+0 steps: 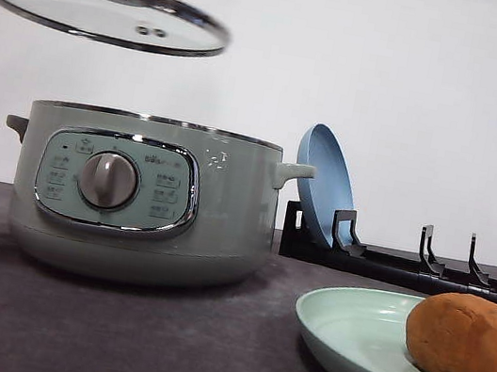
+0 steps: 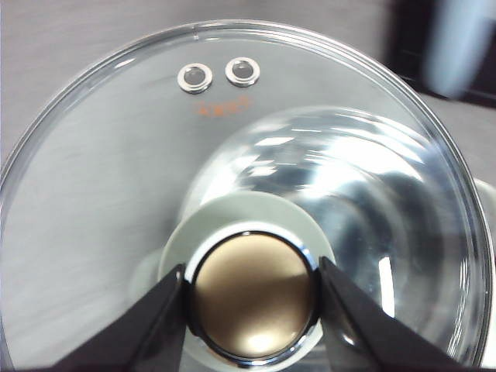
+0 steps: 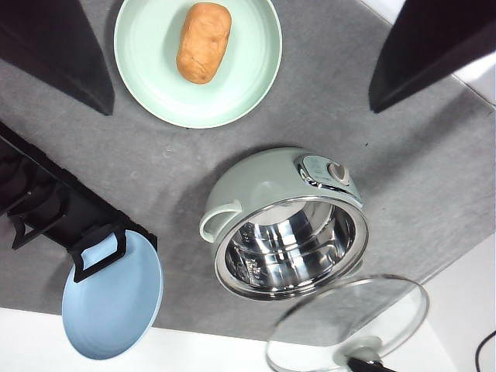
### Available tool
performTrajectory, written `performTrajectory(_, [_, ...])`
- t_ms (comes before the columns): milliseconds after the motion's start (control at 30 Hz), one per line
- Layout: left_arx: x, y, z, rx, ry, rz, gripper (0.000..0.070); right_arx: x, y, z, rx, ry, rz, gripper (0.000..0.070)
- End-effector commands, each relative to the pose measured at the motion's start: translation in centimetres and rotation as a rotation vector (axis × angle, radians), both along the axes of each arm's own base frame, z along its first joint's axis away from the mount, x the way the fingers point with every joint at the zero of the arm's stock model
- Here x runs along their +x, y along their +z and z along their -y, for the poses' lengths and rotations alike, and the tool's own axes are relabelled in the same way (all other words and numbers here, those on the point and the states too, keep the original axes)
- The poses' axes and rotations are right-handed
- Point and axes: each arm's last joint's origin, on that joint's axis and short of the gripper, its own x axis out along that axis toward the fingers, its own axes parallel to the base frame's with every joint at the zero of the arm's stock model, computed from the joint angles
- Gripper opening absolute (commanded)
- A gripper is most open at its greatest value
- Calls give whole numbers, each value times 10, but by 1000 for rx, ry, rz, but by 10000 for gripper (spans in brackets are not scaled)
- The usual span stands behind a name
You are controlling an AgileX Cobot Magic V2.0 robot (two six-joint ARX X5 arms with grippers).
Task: Transfer potato from steamer to green plate
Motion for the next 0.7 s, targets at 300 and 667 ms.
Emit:
performTrajectory(300, [-21, 17, 29, -17, -129, 77, 0, 0, 4, 0, 17, -1, 11, 665])
performTrajectory(667, [-10, -9, 41, 19, -146, -9, 0, 0, 4, 0, 17, -3, 11, 665])
